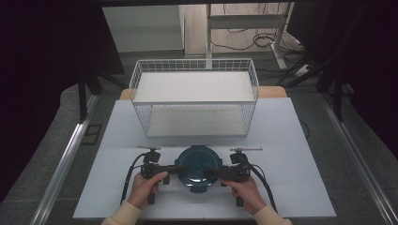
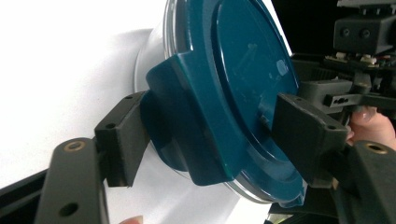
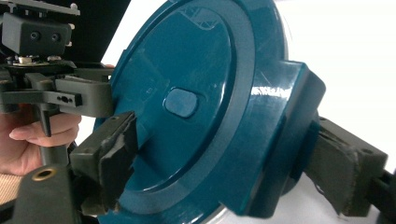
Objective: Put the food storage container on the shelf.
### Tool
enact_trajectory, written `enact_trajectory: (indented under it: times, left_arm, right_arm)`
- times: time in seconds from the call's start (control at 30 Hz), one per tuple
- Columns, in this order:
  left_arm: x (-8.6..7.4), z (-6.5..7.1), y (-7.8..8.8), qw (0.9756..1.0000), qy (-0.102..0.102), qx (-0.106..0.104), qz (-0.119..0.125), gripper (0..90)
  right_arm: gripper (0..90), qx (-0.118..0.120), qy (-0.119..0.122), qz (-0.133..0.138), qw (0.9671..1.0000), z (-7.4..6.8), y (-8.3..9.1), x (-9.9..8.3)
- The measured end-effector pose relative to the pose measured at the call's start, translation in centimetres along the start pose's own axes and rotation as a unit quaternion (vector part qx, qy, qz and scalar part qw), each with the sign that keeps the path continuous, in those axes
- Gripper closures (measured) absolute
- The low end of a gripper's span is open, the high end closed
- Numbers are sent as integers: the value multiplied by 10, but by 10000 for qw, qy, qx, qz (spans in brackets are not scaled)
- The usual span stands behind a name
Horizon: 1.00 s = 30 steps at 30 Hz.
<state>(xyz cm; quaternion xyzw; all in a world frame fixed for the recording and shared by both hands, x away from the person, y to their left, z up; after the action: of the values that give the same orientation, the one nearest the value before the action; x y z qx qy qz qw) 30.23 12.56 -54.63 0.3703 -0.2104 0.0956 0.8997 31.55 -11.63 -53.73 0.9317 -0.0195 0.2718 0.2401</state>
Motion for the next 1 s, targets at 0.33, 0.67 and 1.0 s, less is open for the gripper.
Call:
enact_trajectory:
  times: [0.33,0.67,1.0]
  left_arm:
    - [-4,4,9,9998,54,-114,159,390]
    - [-13,17,20,9990,-223,-26,388,440]
    - [-14,20,23,9989,-257,18,384,445]
  right_arm:
    - [285,115,-230,118,9996,-3,13,-2]
    - [355,231,38,331,9992,-11,26,-17]
    - [381,309,108,406,9986,-13,29,-17]
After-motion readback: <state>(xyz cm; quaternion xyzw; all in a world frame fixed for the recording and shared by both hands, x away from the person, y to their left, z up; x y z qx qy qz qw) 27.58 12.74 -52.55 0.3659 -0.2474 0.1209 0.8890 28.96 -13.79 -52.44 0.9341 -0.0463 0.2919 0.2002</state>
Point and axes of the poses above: each handheld gripper's, and its own axes: y roughly backward along the jaws, x roughly out of its top, z roughly to its right, the point moved 4 cm from there along -y, roughly forward along the jaws, and after that the axes turned 12 degrees about x, right-handed, at the moved point
